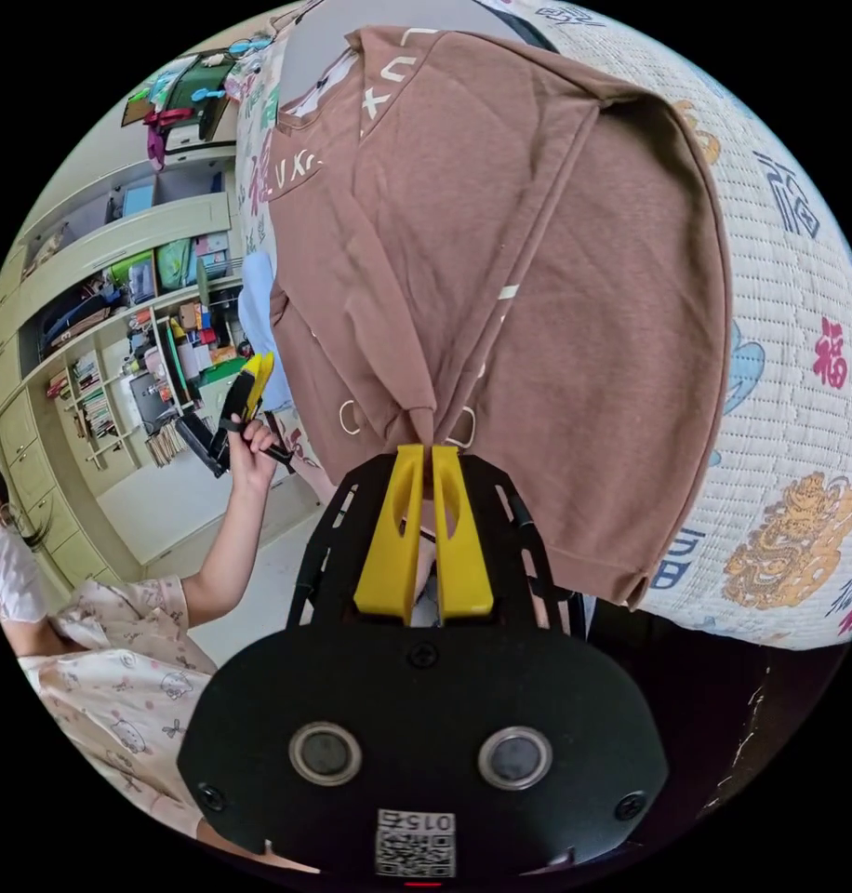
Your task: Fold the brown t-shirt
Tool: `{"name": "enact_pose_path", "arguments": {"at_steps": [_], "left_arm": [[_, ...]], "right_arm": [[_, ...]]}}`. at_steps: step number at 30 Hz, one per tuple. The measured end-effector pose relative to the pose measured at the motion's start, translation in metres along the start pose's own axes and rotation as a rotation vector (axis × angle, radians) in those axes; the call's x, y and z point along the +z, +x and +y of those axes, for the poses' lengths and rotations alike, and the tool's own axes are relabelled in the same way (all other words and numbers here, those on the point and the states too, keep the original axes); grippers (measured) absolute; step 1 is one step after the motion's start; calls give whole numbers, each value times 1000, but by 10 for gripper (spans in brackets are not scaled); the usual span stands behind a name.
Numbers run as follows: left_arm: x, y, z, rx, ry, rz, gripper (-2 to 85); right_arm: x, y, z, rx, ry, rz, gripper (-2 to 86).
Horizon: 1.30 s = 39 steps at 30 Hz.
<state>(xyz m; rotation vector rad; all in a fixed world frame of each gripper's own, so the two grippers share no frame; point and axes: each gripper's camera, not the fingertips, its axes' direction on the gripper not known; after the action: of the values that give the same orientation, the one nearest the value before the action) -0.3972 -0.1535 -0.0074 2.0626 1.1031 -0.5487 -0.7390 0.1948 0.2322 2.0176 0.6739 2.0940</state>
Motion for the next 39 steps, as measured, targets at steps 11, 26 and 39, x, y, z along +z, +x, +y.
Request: {"name": "enact_pose_path", "arguments": {"at_steps": [11,26,39], "left_arm": [[-38,-180,-142,-503,141,92,132],[-121,-350,-209,-708,311,182,13],[-138,-428,-173,-697,327,101,17]], "right_arm": [[100,58,-23,-55,-203,144,54],[138,-64,-322,-481,198,162,114],[256,-83,-419,-511,233,497,37]]}}
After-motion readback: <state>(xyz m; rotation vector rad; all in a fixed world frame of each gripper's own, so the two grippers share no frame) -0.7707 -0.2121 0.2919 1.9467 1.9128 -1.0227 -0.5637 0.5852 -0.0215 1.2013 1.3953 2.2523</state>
